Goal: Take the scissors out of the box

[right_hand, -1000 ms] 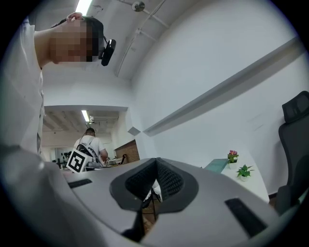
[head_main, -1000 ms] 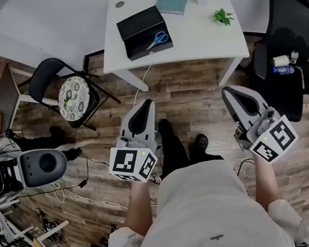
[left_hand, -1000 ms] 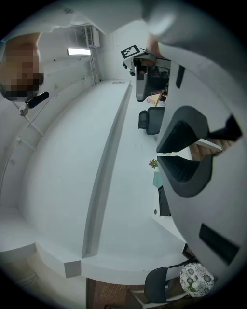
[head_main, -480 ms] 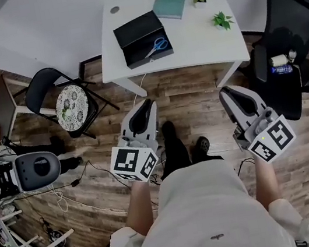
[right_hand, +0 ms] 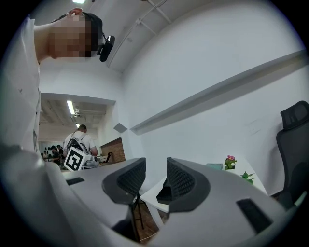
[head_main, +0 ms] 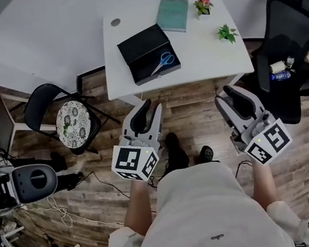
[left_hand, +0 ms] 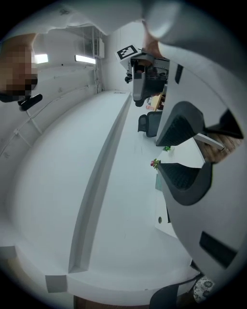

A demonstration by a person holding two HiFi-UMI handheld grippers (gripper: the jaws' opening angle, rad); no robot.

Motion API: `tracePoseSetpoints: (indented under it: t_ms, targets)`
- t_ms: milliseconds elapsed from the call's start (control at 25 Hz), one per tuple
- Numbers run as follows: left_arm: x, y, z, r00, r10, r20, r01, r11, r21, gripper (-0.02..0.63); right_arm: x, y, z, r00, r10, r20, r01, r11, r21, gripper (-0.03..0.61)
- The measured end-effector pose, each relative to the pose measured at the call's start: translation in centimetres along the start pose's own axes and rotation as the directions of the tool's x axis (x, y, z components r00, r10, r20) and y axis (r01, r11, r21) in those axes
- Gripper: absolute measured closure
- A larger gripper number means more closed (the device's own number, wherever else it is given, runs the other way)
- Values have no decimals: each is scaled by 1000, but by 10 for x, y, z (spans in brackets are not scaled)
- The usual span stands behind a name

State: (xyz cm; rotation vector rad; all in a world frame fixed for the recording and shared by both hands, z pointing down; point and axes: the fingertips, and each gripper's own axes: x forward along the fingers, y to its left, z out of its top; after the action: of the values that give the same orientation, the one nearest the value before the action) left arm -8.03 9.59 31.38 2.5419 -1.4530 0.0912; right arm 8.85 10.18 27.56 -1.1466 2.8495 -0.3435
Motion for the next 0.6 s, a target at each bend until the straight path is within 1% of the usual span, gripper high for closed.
tracePoseSetpoints:
  t_ms: [360,600]
  targets:
    - [21,60,9,997,-73,3,73,997,8,492,51,2,1,995,-98,8,98,995,-23,433]
    - [29,88,1,992,-123,-36,123,992,19,492,73,8,-8,987,-162,4,162,987,-12,430]
